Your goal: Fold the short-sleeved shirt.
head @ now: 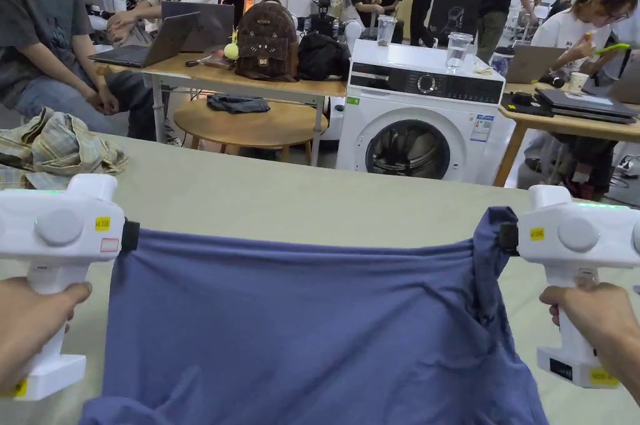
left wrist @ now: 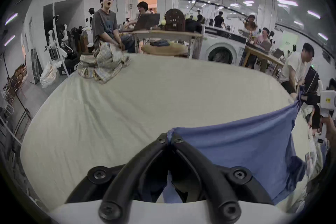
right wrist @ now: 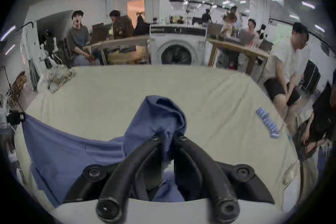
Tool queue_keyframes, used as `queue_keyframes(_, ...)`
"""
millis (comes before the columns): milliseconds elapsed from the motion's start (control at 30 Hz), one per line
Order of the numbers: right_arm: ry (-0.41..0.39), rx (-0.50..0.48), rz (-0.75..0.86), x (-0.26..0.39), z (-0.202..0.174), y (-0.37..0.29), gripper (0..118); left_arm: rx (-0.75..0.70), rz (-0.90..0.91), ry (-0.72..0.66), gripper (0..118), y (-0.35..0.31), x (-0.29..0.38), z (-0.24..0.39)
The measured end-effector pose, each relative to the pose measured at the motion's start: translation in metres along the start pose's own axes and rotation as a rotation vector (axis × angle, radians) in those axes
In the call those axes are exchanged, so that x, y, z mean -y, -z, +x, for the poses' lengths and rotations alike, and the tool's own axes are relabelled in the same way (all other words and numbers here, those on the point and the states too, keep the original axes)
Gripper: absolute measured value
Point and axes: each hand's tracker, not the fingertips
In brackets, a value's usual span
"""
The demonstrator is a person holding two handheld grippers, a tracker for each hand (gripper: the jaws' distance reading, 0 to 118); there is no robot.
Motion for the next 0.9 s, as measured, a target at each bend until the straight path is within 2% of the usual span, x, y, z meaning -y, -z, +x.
queue_keyframes(167,-0.009,0.032,0.123,-0.028,0.005,-0.077,6,0.030,0.078,0.021,0,-0.035,-0.045,0.018)
queue_keyframes(400,0.012,0.078,0.245,-0.064,0.018,-0.151,6,0.063,0.153,0.026,0,-0.076,-0.089,0.038)
queue_keyframes(533,0.017,0.105,0.281,-0.081,0.023,-0.175,6,0.080,0.170,0.035,0,-0.088,-0.107,0.048)
queue_keyframes(900,0.122,0.140,0.352,-0.138,0.032,-0.179,6,0.087,0.214,0.023,0,-0.094,-0.171,0.064)
